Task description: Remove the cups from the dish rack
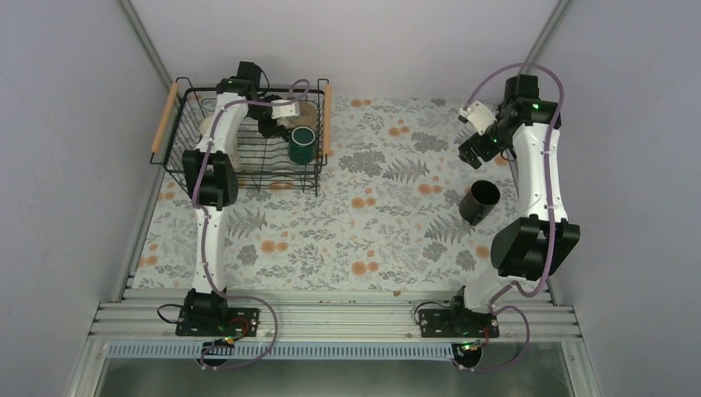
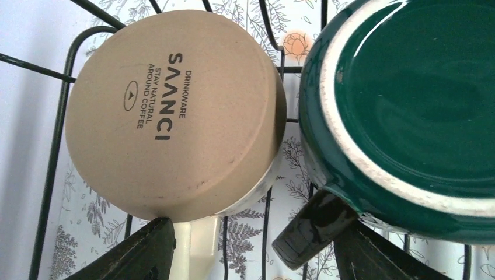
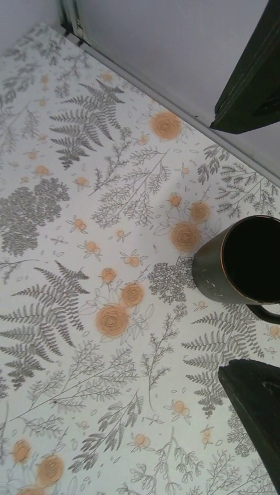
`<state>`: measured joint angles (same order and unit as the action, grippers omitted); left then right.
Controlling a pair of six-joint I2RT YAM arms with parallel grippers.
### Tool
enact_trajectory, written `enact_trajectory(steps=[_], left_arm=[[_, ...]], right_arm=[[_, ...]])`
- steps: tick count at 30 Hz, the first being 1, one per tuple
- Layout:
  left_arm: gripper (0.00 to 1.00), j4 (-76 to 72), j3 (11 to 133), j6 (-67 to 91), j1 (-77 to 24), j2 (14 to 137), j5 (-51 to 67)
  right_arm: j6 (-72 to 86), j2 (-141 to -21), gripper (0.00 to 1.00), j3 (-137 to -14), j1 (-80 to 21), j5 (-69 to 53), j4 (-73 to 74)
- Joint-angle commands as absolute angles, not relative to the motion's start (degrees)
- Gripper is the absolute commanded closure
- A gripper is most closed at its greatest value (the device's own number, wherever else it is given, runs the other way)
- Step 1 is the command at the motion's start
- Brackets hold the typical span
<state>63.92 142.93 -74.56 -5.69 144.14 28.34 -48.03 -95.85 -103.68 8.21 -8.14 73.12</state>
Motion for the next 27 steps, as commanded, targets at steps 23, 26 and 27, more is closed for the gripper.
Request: enact_trajectory(steps=[23,26,27], left_arm=[[0.16,77.69,144.06,-79.64,-3.87,141.82,30.59],[0.15,77.70,143.20,-80.20,-3.37,140.76,30.11],[0.15,77.71,143.29,-80.24,-3.41,140.72,29.74]], right_arm=[[-45.50,-89.90,0.00,-102.01,5.80,-13.03,72.95],[-45.35,-90.08,0.00,-101.89,5.80,-13.38,73.06],[-45.29,-90.09,0.00,-101.89,5.76,-13.48,73.04]])
